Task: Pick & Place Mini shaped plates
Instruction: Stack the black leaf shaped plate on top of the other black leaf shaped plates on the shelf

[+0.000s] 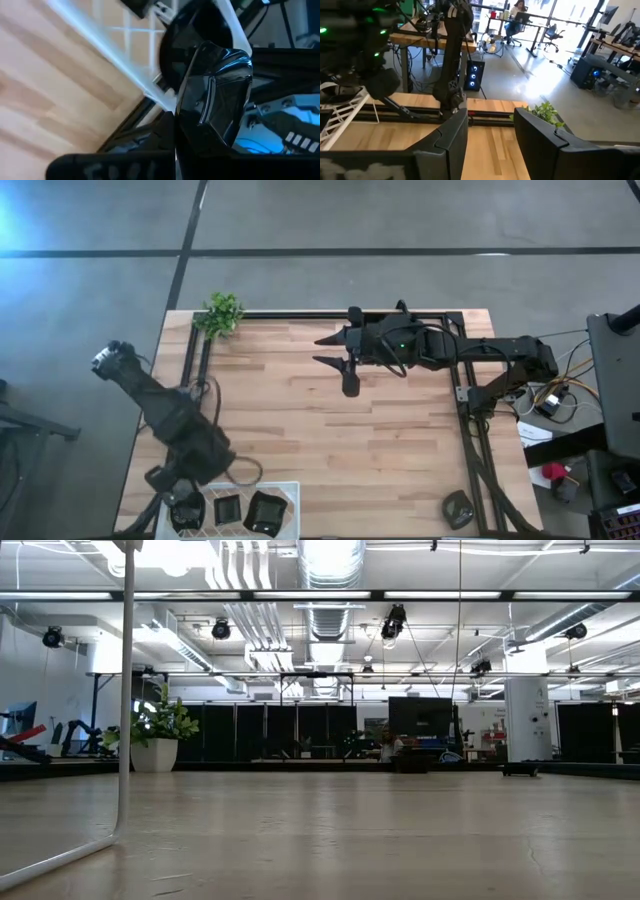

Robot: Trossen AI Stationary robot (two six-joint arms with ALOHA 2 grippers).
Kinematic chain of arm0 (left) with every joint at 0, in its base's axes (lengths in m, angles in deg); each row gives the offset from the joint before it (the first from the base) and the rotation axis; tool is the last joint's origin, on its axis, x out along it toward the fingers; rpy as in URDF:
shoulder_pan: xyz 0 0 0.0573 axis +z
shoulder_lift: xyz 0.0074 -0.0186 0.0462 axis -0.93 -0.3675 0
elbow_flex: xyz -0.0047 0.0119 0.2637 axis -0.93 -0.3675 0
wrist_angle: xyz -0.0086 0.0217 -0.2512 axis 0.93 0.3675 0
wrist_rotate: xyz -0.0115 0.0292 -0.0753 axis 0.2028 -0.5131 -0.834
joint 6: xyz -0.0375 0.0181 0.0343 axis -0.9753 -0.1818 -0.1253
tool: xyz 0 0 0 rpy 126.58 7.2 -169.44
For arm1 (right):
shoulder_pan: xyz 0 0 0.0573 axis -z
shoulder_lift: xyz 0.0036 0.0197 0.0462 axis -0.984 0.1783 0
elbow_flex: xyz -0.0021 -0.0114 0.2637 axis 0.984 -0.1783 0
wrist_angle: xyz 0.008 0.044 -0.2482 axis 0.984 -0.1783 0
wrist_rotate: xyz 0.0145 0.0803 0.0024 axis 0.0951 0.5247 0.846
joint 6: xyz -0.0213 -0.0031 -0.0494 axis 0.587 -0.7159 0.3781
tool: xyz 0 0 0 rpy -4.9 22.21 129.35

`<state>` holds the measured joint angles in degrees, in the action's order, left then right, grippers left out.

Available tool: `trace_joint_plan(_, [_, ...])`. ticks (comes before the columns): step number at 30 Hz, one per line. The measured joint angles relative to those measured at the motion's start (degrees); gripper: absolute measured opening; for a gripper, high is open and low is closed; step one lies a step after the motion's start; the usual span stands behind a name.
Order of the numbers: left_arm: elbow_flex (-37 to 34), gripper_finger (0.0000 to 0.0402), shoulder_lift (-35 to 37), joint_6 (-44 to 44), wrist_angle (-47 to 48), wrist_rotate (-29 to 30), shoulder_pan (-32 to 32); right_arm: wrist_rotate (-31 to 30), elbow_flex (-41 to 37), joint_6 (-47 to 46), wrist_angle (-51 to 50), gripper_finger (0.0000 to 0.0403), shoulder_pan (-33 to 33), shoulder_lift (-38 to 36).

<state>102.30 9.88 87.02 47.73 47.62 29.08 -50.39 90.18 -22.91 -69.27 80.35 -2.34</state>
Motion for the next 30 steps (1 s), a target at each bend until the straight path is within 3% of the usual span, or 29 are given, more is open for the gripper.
trace_joint_plan(5, [0.4,0.0,-2.7,-3.4,-8.0,-0.4,-5.0,0.0,0.0,0.0,0.0,0.0156,0.0,0.0])
trace_joint_plan(8, [1.7,0.0,-4.5,-3.6,-8.2,-2.6,-6.2,0.0,0.0,0.0,0.1,0.0152,0.0,0.0])
trace_joint_plan(30, [3.2,0.0008,-5.5,3.3,-10.8,-2.7,-4.6,0.0,0.0,0.0,-0.2,0.0138,0.0,-0.1])
